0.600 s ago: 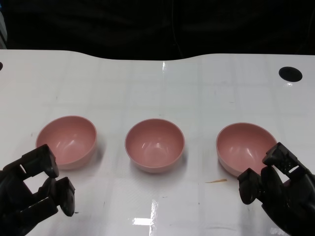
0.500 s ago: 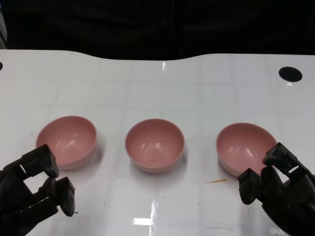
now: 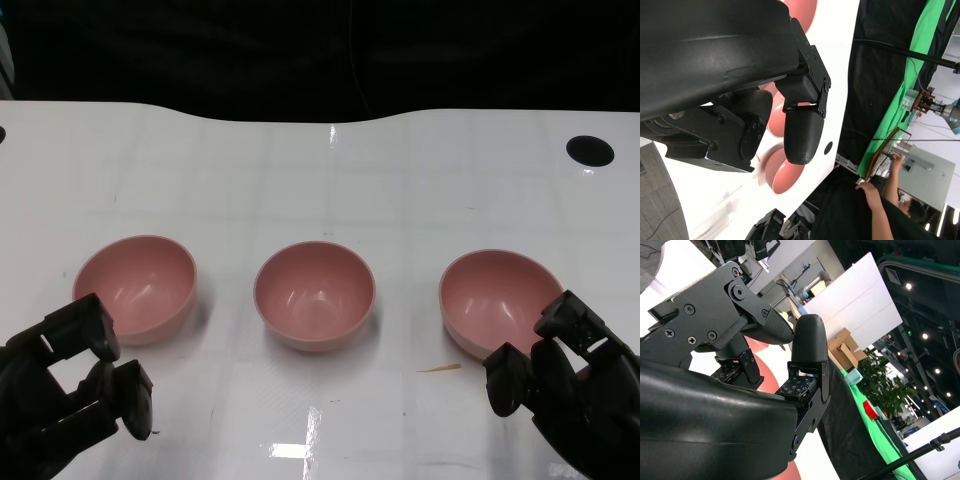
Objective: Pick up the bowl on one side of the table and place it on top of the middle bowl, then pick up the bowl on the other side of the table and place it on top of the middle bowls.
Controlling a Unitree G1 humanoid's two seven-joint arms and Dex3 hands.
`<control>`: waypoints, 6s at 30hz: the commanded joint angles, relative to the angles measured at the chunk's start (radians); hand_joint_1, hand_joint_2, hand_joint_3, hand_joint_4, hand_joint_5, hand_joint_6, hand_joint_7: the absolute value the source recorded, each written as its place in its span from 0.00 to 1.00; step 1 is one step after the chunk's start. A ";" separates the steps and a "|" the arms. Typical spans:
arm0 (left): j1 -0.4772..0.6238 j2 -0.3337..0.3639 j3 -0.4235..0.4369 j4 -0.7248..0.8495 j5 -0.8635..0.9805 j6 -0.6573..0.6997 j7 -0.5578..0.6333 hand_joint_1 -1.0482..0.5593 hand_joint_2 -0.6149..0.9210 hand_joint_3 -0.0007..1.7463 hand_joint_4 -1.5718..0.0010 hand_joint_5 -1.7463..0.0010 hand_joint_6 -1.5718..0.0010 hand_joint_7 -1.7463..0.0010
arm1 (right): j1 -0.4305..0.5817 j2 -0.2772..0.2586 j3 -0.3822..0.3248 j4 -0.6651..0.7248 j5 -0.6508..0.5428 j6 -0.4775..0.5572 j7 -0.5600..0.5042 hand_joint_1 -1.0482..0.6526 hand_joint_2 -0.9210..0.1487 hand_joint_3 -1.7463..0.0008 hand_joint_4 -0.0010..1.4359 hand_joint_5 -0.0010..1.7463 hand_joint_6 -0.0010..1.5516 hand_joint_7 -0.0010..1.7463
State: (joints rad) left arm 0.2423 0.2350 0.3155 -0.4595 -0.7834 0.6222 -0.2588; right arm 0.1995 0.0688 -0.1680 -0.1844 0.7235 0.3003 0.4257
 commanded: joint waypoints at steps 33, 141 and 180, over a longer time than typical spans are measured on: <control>0.002 0.124 -0.273 -0.137 1.707 -0.611 0.278 0.13 0.97 0.00 0.71 0.85 0.55 0.99 | -0.002 -0.011 -0.008 0.003 -0.001 -0.013 -0.003 0.58 0.38 0.30 0.57 1.00 0.51 0.84; -0.618 0.218 -0.704 0.944 1.645 -0.626 0.267 0.29 1.00 0.08 0.61 0.99 0.56 1.00 | 0.023 -0.012 -0.003 -0.001 0.007 -0.027 0.012 0.58 0.37 0.33 0.56 1.00 0.52 0.81; -0.653 0.154 -0.688 1.038 1.500 -0.675 0.460 0.60 1.00 0.09 0.56 0.00 0.67 0.05 | 0.006 -0.022 -0.020 0.036 0.011 -0.027 0.034 0.59 0.37 0.32 0.56 1.00 0.51 0.81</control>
State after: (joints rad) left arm -0.4161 0.3777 -0.3887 0.6019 0.7274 -0.0506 0.1902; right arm 0.2096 0.0630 -0.1763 -0.1514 0.7259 0.2811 0.4505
